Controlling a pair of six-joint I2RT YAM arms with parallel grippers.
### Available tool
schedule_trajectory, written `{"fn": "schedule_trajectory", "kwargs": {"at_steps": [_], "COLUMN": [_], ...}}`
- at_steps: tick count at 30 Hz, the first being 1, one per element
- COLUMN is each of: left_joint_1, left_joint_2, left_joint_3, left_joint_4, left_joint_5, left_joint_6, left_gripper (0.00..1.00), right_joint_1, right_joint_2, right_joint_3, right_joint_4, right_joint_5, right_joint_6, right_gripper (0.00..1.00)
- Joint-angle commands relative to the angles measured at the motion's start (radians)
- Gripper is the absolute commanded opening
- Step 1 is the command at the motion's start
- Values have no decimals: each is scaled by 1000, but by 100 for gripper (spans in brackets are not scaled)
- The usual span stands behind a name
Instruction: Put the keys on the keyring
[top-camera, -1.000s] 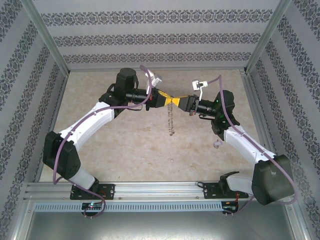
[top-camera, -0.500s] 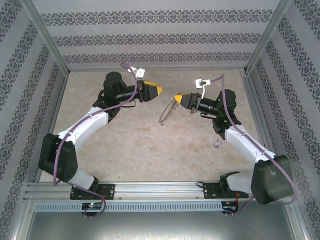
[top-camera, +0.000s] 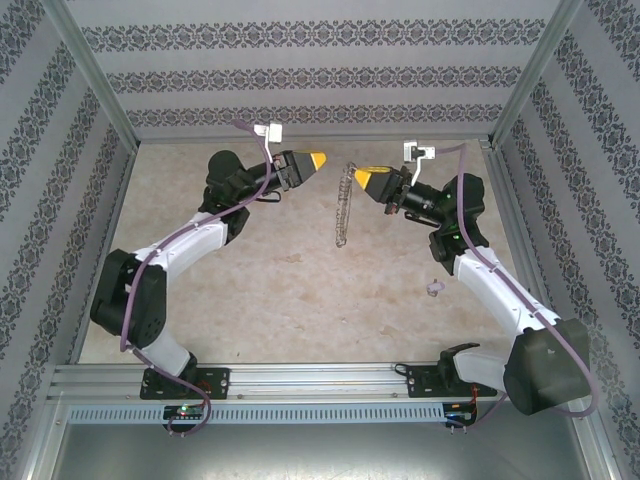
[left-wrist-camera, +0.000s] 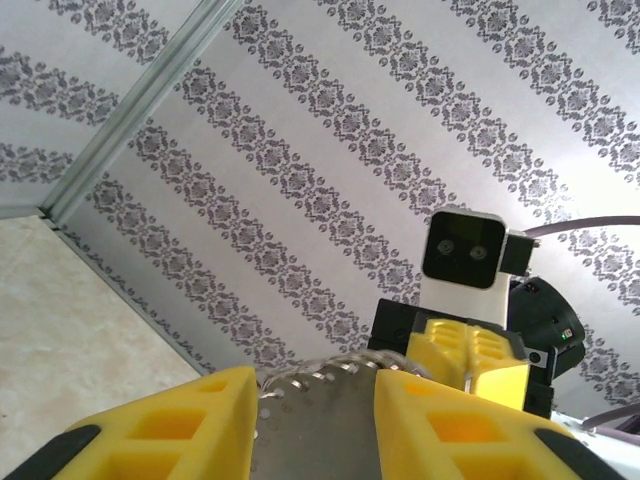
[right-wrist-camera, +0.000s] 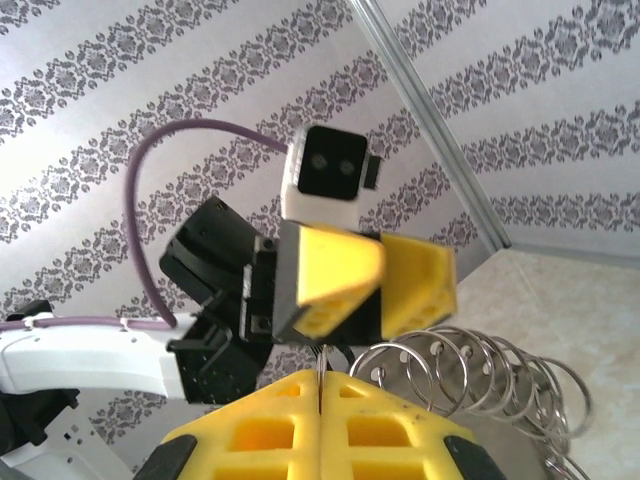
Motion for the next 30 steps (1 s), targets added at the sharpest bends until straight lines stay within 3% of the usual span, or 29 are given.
{"fn": "schedule_trajectory", "kwargs": {"at_steps": [1,15,30], "left_joint_1": [-38,-79,-112], "left_joint_2": [19,51,85], "left_joint_3": [27,4,30], "left_joint_4": [185,416,439], "left_joint_5": [26,-81,-91], "left_joint_6": [-96,-235,-253], "left_gripper": [35,35,35], "right_joint_1": [16,36,58], "right_joint_2": [-11,59,99], "right_joint_3": [57,90,95], "right_joint_4": [99,187,224], "right_joint_5": [44,101,104], "right_joint_6": [-30,8,34], "right_gripper": [0,0,0]}}
